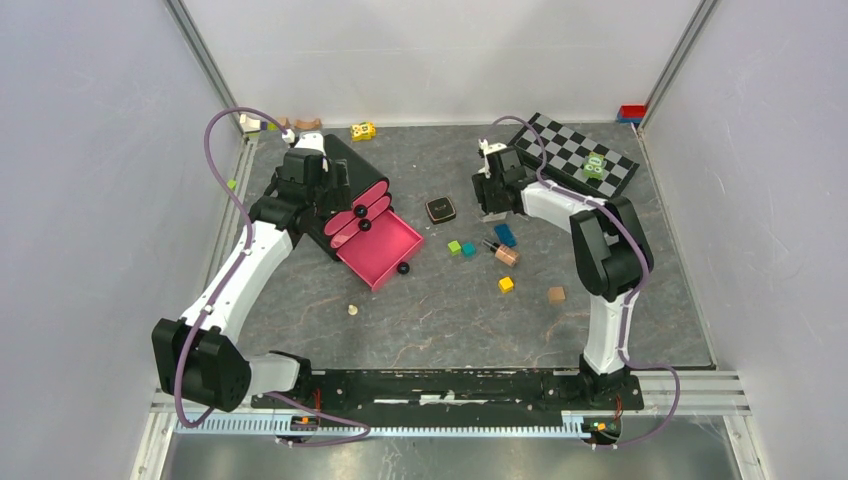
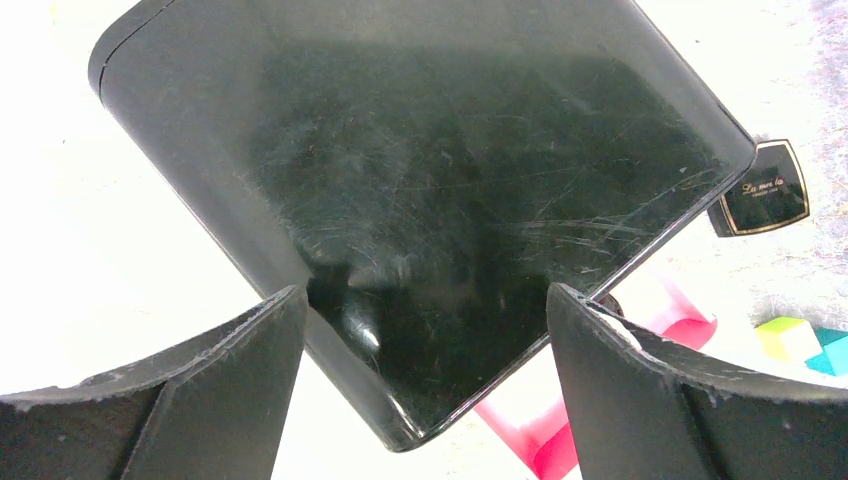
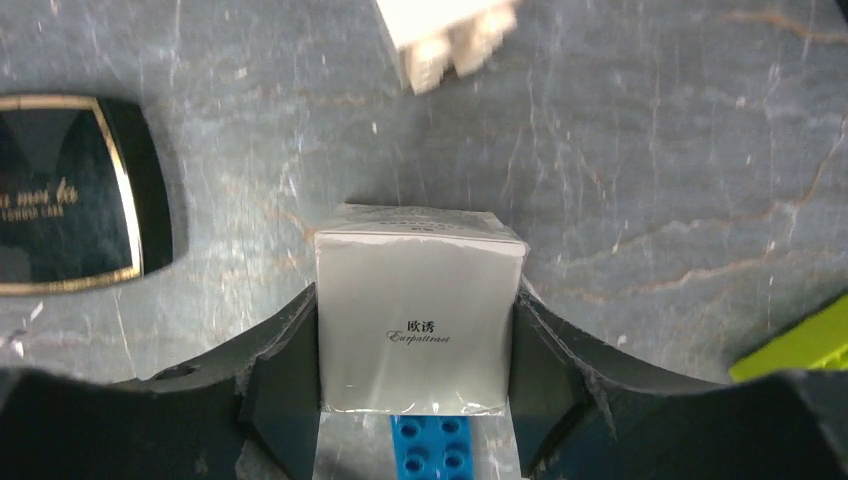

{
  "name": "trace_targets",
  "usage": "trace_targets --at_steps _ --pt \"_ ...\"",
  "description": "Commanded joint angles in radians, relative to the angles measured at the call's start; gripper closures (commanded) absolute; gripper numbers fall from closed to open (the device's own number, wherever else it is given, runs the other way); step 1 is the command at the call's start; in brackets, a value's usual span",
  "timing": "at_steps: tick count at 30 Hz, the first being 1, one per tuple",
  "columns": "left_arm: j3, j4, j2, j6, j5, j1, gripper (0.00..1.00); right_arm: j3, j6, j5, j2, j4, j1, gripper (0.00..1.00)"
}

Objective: Organize the makeup
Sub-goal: Pick up the makeup from the center of the board.

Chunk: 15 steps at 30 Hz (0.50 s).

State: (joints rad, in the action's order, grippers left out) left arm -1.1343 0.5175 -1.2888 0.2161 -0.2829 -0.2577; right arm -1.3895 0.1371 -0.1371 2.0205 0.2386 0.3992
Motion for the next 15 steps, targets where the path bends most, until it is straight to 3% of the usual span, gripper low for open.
trace_targets --at_steps 1,8,15 --pt "0.045 0.114 -0.027 -0.016 -0.006 -0.005 0.05 0.087 0.014 0.031 -0.147 -0.072 0.004 0.60" --pt "0.045 0.113 -0.033 -0.014 -0.008 -0.005 0.06 0.132 -0.016 0.045 -0.323 -0.110 0.072 0.60" --pt "0.047 0.113 -0.028 -0.012 -0.021 -0.005 0.05 0.088 -0.090 0.086 -0.324 -0.156 0.250 0.60"
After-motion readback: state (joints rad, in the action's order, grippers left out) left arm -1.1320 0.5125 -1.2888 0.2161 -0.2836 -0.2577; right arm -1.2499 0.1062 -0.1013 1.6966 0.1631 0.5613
